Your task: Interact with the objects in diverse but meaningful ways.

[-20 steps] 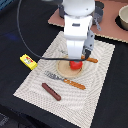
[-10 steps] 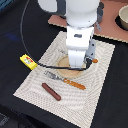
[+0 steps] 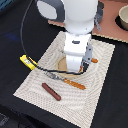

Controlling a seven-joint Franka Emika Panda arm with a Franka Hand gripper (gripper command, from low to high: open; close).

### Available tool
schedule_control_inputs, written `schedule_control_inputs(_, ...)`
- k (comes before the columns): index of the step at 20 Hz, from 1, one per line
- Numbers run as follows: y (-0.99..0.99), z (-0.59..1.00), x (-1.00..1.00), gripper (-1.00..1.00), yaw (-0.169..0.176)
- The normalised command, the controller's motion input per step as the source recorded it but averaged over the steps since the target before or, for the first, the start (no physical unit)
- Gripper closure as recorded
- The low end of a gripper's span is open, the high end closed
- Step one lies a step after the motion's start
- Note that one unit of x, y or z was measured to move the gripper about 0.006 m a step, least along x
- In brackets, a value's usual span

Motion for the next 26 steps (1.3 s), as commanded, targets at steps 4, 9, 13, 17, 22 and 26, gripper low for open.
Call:
schedule_control_inputs(4,0.0,-0.14,0.15,1.0,0.038)
schedule_control_inputs(9,0.0,0.0,0.19,1.0,0.041)
schedule_control_inputs(13,0.0,0.0,0.2,1.0,0.04)
schedule_control_inputs(17,0.0,0.0,0.17,1.0,0.039)
schedule_control_inputs(22,-0.01,0.35,0.05,1.0,0.04)
schedule_control_inputs(26,0.18,1.0,-0.23,1.0,0.084)
